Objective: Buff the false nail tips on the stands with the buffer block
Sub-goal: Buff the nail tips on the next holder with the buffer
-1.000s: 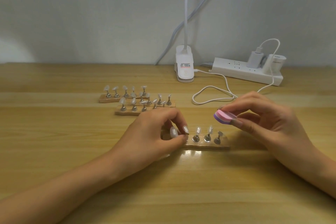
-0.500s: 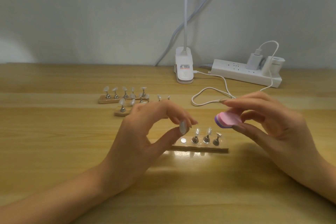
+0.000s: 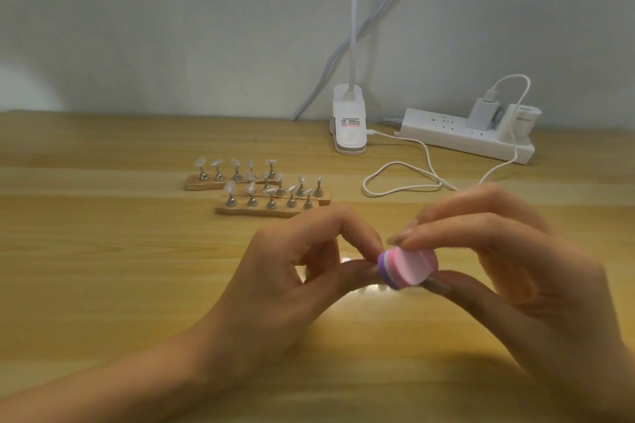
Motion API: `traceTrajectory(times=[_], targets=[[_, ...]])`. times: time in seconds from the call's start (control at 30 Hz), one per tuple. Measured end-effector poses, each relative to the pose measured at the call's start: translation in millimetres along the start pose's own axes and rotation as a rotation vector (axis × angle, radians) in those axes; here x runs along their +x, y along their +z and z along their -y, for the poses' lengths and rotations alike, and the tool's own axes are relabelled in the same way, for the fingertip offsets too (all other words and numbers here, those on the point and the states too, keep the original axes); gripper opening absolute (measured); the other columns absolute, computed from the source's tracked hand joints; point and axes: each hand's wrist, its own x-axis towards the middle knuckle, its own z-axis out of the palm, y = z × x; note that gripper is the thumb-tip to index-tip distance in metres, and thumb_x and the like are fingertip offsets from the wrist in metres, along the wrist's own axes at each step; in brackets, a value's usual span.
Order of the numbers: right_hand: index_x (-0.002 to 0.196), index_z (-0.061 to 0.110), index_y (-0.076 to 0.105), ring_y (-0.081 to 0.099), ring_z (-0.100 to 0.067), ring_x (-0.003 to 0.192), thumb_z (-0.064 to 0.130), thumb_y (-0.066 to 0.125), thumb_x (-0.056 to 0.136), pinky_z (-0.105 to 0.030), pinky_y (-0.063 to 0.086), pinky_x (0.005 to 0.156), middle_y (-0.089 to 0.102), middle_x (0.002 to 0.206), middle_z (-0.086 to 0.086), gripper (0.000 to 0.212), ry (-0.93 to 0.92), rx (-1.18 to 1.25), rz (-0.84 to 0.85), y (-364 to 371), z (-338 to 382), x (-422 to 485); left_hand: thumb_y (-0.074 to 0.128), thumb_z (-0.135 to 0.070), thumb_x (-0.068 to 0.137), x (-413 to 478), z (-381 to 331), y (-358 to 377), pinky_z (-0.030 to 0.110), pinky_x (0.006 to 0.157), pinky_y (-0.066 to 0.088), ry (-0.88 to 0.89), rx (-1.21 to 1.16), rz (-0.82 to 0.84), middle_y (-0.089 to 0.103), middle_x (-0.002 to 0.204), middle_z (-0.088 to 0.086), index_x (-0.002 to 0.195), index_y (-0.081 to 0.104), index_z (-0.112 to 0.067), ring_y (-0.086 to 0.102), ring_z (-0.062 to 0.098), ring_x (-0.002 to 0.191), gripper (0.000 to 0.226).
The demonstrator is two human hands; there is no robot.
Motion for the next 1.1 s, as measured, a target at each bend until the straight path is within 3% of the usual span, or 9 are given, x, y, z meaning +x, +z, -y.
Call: traceTrajectory(times=[0.17, 0.3, 0.5, 0.63, 0.73, 0.8, 0.9, 1.0, 1.1], targets=[[0.111, 0.023, 0.069, 0.067, -0.025, 0.101, 0.025, 0.067, 0.090, -0.046, 0.054, 0.083, 0.066, 0.108, 0.008, 0.021, 0.060, 0.086, -0.116, 5.9, 4.6, -3.3, 0.065, -0.036, 0.090, -1.3, -2.2, 3.1, 0.050, 0.053, 0.045, -0.034, -0.038, 0.021, 0.067, 0.078, 0.005, 0.089, 0.064, -0.034, 0.056, 0.046, 0.061, 0.002], [0.115, 0.032, 0.067, 0.066, -0.015, 0.105, 0.020, 0.070, 0.089, -0.030, 0.053, 0.089, 0.062, 0.112, 0.011, 0.029, -0.011, -0.011, -0.004, 0.9, 6.5, -1.4, 0.061, -0.043, 0.093, -1.4, -4.3, 4.7, 0.047, 0.049, 0.044, -0.012, 0.014, 0.040, 0.065, 0.078, 0.002, 0.090, 0.061, -0.024, 0.055, 0.046, 0.059, 0.019], [0.103, 0.026, 0.075, 0.069, -0.016, 0.099, 0.018, 0.070, 0.088, -0.030, 0.053, 0.084, 0.065, 0.106, 0.007, 0.018, -0.064, -0.006, -0.067, 10.2, 12.7, -6.4, 0.057, -0.032, 0.091, -1.8, -3.1, 6.0, 0.047, 0.047, 0.041, -0.038, 0.008, 0.026, 0.063, 0.077, 0.007, 0.089, 0.059, -0.023, 0.053, 0.044, 0.055, 0.010], [0.104, 0.026, 0.069, 0.066, -0.016, 0.100, 0.018, 0.068, 0.086, -0.037, 0.052, 0.083, 0.066, 0.105, 0.002, 0.020, 0.034, -0.056, -0.161, 1.5, 8.3, -0.1, 0.059, -0.032, 0.091, -2.7, -3.0, 5.3, 0.047, 0.049, 0.042, -0.038, 0.003, 0.036, 0.065, 0.078, -0.003, 0.090, 0.059, -0.024, 0.054, 0.044, 0.057, 0.008], [0.115, 0.010, 0.072, 0.070, -0.007, 0.090, 0.006, 0.059, 0.096, -0.020, 0.052, 0.080, 0.069, 0.095, 0.015, 0.023, 0.099, 0.059, 0.133, 16.8, 6.5, 3.8, 0.058, -0.035, 0.090, -2.1, -1.4, 6.3, 0.047, 0.048, 0.042, -0.051, -0.012, 0.034, 0.062, 0.077, 0.015, 0.090, 0.060, -0.024, 0.053, 0.045, 0.056, 0.011], [0.115, 0.006, 0.070, 0.070, -0.007, 0.092, 0.006, 0.058, 0.096, -0.018, 0.051, 0.081, 0.069, 0.093, 0.015, 0.022, 0.085, 0.068, 0.147, 16.3, 5.6, 2.4, 0.059, -0.036, 0.089, -1.0, 0.7, 5.3, 0.037, 0.044, 0.040, -0.089, -0.038, 0.012, 0.061, 0.074, 0.020, 0.090, 0.060, -0.025, 0.052, 0.040, 0.051, 0.011], [0.104, 0.027, 0.070, 0.067, -0.018, 0.102, 0.019, 0.067, 0.088, -0.031, 0.051, 0.086, 0.066, 0.104, 0.006, 0.018, 0.059, -0.025, -0.135, 4.6, 5.6, -1.3, 0.061, -0.034, 0.089, -0.2, 3.3, 1.7, 0.025, 0.044, 0.034, -0.099, -0.059, 0.009, 0.066, 0.073, -0.002, 0.087, 0.061, -0.030, 0.049, 0.023, 0.047, 0.004], [0.108, 0.028, 0.071, 0.066, -0.018, 0.103, 0.023, 0.067, 0.090, -0.031, 0.051, 0.087, 0.064, 0.109, 0.009, 0.019, 0.002, -0.040, -0.063, 3.8, 3.2, -4.2, 0.061, -0.033, 0.089, -0.2, 3.9, 1.4, 0.017, 0.049, 0.033, -0.097, -0.061, 0.019, 0.065, 0.073, -0.004, 0.086, 0.062, -0.032, 0.045, 0.021, 0.047, 0.003], [0.108, 0.026, 0.067, 0.066, -0.023, 0.102, 0.020, 0.067, 0.088, -0.043, 0.052, 0.086, 0.065, 0.109, 0.003, 0.020, 0.062, -0.005, -0.159, 4.0, -2.1, -2.3, 0.061, -0.029, 0.090, -1.9, 2.6, 1.8, 0.017, 0.046, 0.039, -0.074, -0.065, 0.053, 0.069, 0.076, -0.014, 0.088, 0.062, -0.028, 0.043, 0.004, 0.042, 0.003]])
